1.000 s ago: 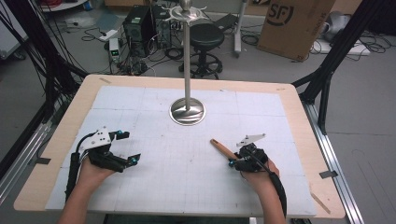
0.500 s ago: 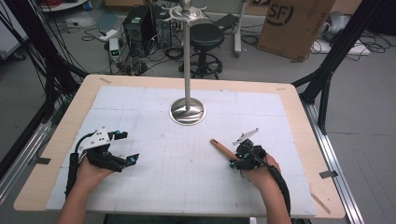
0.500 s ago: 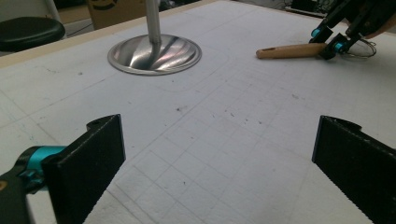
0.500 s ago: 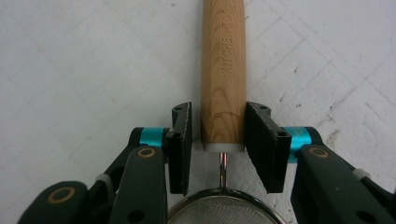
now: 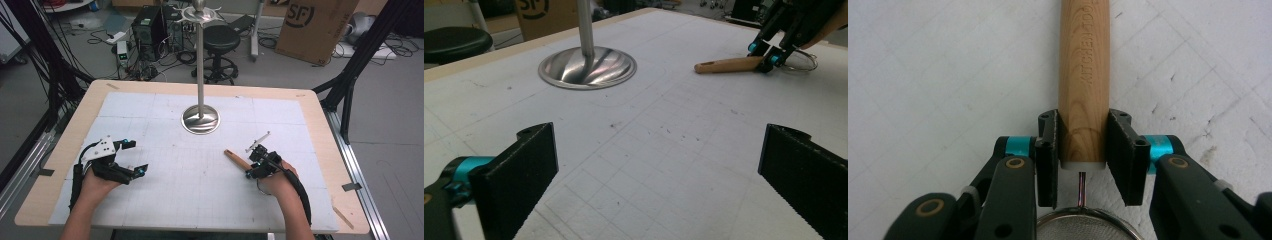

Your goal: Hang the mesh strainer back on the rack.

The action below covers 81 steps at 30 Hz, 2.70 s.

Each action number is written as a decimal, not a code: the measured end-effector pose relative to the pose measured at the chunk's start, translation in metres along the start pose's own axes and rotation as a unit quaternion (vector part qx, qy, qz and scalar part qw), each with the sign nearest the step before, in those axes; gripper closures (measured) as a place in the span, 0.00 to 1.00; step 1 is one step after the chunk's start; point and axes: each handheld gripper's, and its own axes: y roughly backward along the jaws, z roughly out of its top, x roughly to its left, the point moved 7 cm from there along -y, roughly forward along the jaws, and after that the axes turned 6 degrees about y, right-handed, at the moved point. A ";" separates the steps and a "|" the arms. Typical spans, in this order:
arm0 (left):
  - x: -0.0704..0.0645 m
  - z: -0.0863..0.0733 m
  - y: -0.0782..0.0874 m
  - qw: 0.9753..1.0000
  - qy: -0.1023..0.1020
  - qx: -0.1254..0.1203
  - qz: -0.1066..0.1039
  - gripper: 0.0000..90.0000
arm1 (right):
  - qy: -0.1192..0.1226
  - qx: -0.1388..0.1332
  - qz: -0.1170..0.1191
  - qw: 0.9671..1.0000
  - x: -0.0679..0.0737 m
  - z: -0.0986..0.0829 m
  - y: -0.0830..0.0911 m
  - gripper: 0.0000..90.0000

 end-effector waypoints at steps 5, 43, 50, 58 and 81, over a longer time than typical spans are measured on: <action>0.001 0.000 0.001 1.000 0.001 -0.001 0.001 0.03 | 0.015 -0.029 -0.007 0.999 0.001 -0.002 0.001 0.76; 0.000 0.009 0.009 1.000 0.007 -0.027 -0.004 0.03 | 0.040 -0.318 0.003 0.947 0.005 0.048 0.074 0.76; 0.001 0.009 0.009 1.000 0.007 -0.028 -0.003 0.03 | 0.036 -0.350 0.026 0.936 0.000 0.061 0.087 0.76; 0.001 0.009 0.009 1.000 0.008 -0.029 -0.002 0.03 | 0.035 -0.389 0.026 0.920 -0.015 0.083 0.113 0.76; 0.001 0.009 0.009 0.999 0.010 -0.030 -0.005 0.03 | 0.025 -0.450 0.035 0.892 -0.056 0.141 0.173 0.76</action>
